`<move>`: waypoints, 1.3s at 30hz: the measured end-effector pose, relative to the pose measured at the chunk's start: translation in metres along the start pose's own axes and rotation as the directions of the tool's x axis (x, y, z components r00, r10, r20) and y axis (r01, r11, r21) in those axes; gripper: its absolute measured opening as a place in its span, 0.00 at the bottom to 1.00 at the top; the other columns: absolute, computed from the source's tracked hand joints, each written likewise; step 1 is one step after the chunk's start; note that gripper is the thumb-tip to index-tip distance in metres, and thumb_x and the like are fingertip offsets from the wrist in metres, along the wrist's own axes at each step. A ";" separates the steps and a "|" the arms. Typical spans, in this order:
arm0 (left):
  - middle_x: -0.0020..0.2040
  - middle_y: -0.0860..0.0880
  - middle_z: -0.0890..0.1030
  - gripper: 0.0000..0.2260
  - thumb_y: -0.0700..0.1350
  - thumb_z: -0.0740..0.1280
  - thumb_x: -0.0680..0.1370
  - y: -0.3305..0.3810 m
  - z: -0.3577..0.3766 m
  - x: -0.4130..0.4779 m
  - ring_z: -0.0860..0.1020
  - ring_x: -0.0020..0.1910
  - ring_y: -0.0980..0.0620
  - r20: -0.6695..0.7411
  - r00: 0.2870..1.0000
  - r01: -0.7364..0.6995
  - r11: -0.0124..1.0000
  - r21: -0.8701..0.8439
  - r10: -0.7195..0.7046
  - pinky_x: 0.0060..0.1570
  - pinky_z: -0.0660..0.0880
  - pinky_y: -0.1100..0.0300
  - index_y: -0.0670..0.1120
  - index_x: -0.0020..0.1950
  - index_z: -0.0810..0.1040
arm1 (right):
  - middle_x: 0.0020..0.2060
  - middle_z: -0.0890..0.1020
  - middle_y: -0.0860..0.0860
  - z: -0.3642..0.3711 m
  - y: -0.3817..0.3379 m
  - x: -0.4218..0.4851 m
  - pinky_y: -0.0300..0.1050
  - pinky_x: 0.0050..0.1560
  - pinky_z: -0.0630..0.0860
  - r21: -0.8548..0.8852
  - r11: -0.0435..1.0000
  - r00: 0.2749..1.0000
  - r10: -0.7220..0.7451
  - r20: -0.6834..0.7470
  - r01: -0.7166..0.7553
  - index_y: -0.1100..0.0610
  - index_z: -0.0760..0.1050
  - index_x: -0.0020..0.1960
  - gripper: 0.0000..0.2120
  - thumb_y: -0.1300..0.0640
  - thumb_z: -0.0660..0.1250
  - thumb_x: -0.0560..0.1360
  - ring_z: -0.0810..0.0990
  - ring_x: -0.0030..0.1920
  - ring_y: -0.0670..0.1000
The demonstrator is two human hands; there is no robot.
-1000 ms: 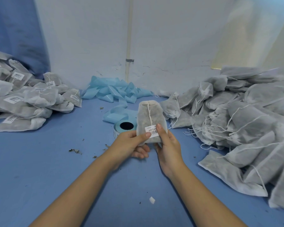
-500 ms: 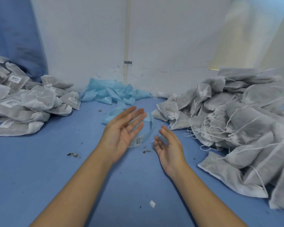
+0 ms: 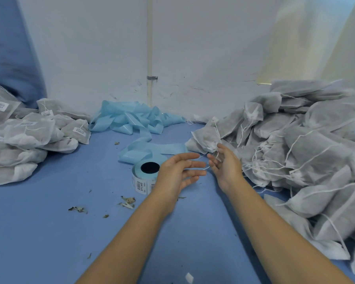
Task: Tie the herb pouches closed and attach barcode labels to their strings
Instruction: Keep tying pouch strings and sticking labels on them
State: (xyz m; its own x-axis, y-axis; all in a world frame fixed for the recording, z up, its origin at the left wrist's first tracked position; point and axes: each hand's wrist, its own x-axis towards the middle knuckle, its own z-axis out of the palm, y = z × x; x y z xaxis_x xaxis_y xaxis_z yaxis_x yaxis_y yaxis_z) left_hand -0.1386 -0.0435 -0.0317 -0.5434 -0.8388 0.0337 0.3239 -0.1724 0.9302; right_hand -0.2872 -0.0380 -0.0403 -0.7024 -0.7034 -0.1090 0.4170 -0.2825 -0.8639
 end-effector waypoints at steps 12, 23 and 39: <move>0.54 0.48 0.79 0.11 0.34 0.56 0.81 -0.008 0.012 -0.015 0.82 0.33 0.53 -0.131 0.990 -0.024 0.989 0.143 0.043 0.29 0.75 0.66 0.43 0.55 0.76 | 0.49 0.85 0.49 0.001 -0.002 -0.051 0.36 0.35 0.64 -0.197 0.980 0.994 0.000 0.113 0.022 0.56 0.83 0.52 0.12 0.59 0.61 0.75 0.68 0.31 0.44; 0.42 0.43 0.81 0.05 0.42 0.60 0.81 -0.025 0.007 -0.051 0.76 0.23 0.57 -0.294 0.917 -0.116 0.886 0.448 0.269 0.25 0.71 0.69 0.48 0.54 0.74 | 0.42 0.86 0.51 0.002 0.019 -0.104 0.32 0.33 0.67 -0.131 0.986 0.995 -0.101 0.020 0.102 0.57 0.83 0.44 0.12 0.62 0.60 0.75 0.72 0.25 0.37; 0.55 0.51 0.79 0.10 0.37 0.58 0.81 -0.036 -0.001 -0.044 0.77 0.55 0.54 -0.230 0.879 -0.208 0.768 0.606 0.418 0.57 0.71 0.64 0.45 0.58 0.76 | 0.33 0.83 0.41 -0.004 0.028 -0.109 0.27 0.32 0.68 -0.213 0.954 0.976 -0.194 0.098 0.211 0.51 0.84 0.43 0.13 0.62 0.62 0.75 0.71 0.28 0.37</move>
State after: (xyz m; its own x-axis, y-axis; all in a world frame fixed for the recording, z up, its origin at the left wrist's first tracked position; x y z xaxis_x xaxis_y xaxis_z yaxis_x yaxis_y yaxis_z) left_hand -0.1255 -0.0005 -0.0666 -0.1641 -0.9278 0.3350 -0.1074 0.3544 0.9289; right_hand -0.2009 0.0330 -0.0545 -0.7097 -0.6960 0.1090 0.1270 -0.2786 -0.9520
